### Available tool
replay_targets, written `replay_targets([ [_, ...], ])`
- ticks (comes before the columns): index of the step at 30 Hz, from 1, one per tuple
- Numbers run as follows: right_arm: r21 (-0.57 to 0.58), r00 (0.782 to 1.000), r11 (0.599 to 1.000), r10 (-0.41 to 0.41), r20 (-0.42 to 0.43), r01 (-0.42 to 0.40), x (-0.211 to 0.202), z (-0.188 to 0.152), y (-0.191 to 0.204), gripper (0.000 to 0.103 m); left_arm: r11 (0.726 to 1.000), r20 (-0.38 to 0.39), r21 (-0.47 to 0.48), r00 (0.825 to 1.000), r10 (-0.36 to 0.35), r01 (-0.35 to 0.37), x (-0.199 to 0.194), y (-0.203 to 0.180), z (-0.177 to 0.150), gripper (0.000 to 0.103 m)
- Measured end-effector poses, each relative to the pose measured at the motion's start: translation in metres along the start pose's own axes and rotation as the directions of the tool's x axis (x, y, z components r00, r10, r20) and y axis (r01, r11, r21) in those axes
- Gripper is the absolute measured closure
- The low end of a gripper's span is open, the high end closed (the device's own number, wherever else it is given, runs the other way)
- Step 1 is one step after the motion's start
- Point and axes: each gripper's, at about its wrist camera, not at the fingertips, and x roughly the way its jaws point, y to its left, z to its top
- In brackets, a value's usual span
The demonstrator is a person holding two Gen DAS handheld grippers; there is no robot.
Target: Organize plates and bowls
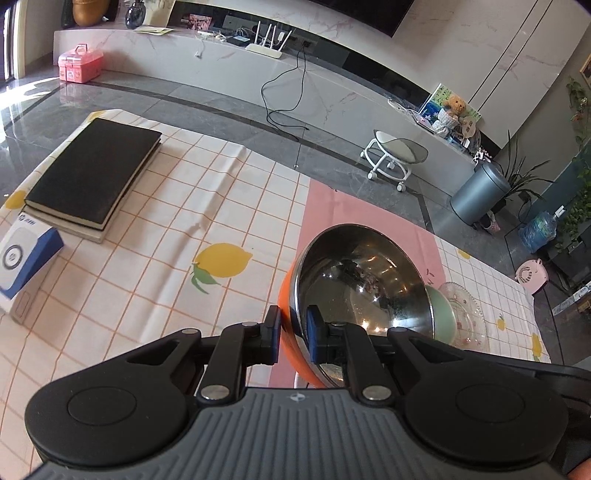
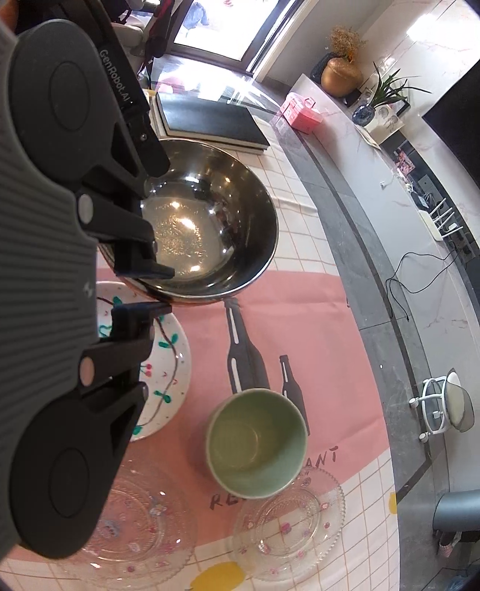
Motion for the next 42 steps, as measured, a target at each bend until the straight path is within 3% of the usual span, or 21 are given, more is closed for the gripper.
replay_targets([
  [12,-0.004,0.993,0.996,0.084,0.08,-0.084,-0.11,-0.106,0.001,0.093,0.997,0.047,-0.057,0.998,-0.047,0.05,-0.099,0.008,-0.079,0.087],
  [24,0.049,0.993,0.993,0.106,0.058,-0.109,-0.156,-0.196,-0.025,0.093,0.995,0.048,-0.081,0.997,-0.058,0.062,-0.139,0.017,-0.145,0.087],
  [36,0.045,0.993,0.995,0.089,0.084,-0.093,-0.171,-0.208,-0.026,0.093,0.992,0.047,-0.095,0.996,-0.077,0.081,-0.142,0.022,-0.159,0.088],
  [42,0.054,0.996,0.996,0.071,0.057,-0.074,-0.155,-0.205,-0.03,0.093,0.992,-0.005,-0.111,0.998,-0.058,0.057,-0.119,0.028,-0.162,0.088],
])
